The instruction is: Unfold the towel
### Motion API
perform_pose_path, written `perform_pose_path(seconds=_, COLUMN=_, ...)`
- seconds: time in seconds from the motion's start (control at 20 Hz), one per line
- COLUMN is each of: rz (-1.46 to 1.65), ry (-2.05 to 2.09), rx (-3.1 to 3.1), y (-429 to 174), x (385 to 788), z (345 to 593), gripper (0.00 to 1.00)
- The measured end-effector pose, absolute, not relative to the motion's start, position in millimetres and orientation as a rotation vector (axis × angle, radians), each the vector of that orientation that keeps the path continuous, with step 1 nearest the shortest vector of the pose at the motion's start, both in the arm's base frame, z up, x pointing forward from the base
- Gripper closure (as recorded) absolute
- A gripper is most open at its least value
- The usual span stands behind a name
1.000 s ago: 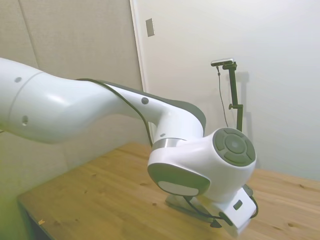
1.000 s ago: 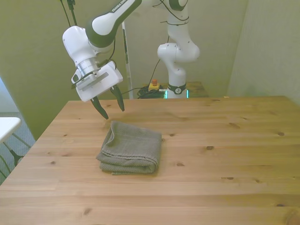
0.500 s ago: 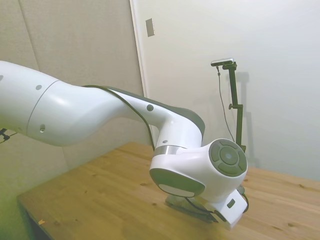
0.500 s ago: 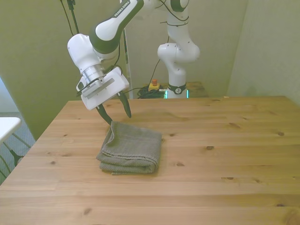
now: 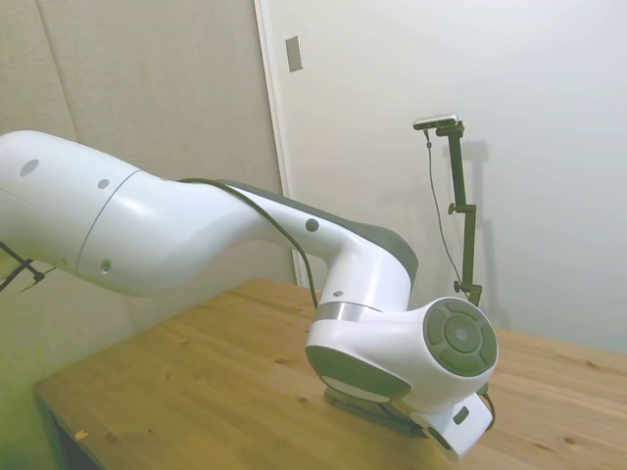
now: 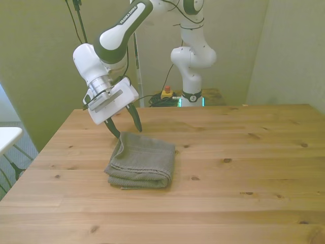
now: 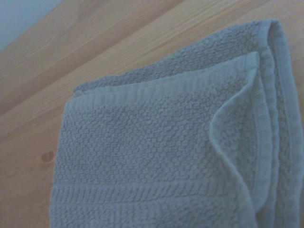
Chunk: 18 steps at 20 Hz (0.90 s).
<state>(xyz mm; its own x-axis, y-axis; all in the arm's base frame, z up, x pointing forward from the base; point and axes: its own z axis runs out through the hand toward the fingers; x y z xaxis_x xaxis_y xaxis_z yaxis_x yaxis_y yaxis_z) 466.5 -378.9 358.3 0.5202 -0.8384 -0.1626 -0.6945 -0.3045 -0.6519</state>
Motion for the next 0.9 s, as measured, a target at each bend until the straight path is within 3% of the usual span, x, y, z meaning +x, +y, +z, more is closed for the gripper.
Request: perform_pose_path(seconds=0.9, rz=-0.289, ry=1.215, rx=-2.082, y=-387, x=477, z=349, gripper=1.0)
